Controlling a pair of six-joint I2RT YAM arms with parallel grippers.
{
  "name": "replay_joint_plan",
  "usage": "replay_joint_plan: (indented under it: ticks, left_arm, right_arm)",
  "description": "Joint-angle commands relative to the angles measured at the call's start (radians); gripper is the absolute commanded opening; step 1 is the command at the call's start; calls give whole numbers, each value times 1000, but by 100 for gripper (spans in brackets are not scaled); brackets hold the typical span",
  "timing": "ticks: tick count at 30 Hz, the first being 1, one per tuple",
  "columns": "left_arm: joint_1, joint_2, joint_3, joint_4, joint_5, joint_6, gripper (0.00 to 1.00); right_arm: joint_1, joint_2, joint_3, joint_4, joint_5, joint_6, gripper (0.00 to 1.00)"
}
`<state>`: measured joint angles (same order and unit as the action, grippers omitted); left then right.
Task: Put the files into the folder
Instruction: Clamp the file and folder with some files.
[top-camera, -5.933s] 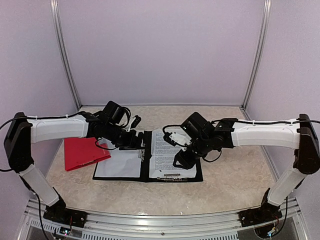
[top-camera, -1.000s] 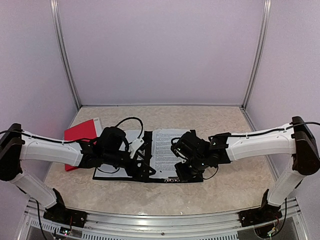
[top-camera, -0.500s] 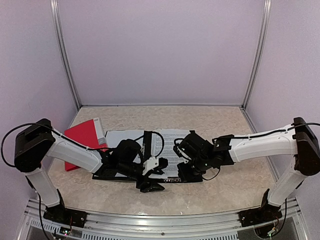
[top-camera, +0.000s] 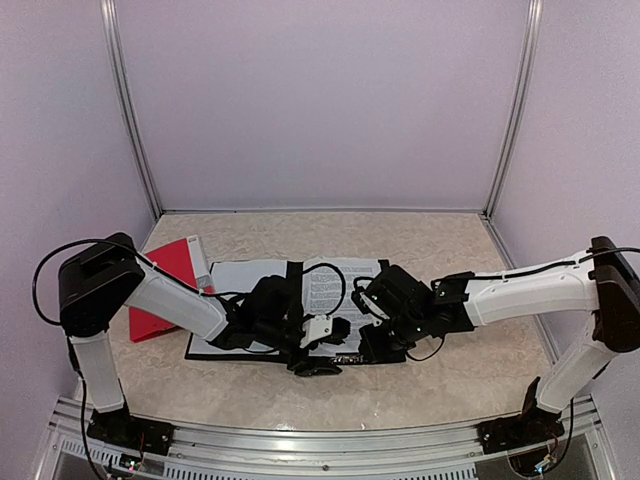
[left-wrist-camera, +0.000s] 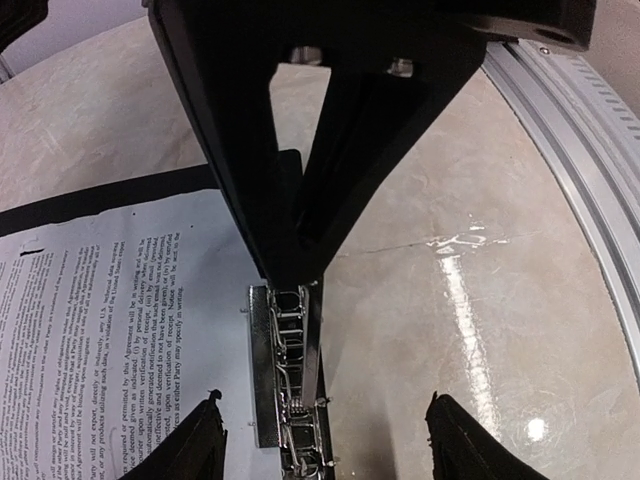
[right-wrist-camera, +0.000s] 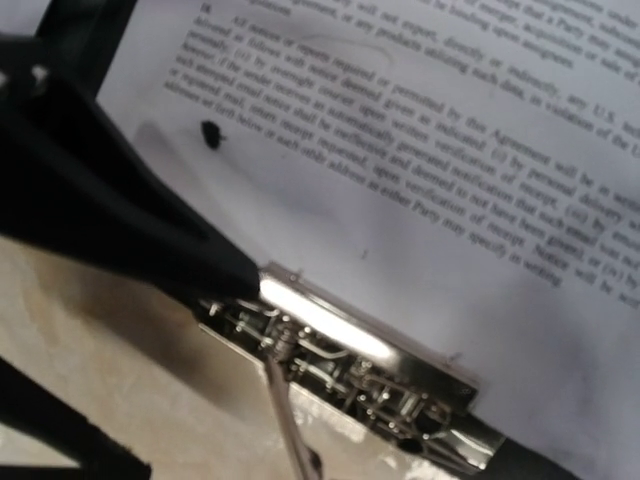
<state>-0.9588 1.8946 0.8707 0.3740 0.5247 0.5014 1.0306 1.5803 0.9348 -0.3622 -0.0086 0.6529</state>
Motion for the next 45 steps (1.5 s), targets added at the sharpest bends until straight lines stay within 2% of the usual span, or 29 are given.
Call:
replay_joint_plan:
  ticks: [1, 18, 23, 30, 41, 45]
  left_arm:
    - [14, 28, 27, -10, 42, 46, 64]
    - [53, 104, 68, -8, 55, 50, 61]
    - [52, 127, 88, -28, 72, 52, 56]
    - [47, 132, 91, -50, 86, 67, 42]
    - [36, 167, 116, -76, 70, 85, 39]
    - [34, 178, 121, -81, 76, 83, 33]
  right_arm:
    - [-16, -12, -31, -26, 11, -1, 0]
    - [-20, -17, -36, -26, -17, -2, 0]
    - [-20, -17, -39, -26, -17, -1, 0]
    - [-19, -17, -38, -23, -19, -1, 0]
    - [-20, -23, -41, -25, -19, 0, 0]
    - [-19, -26, -47, -23, -19, 2, 0]
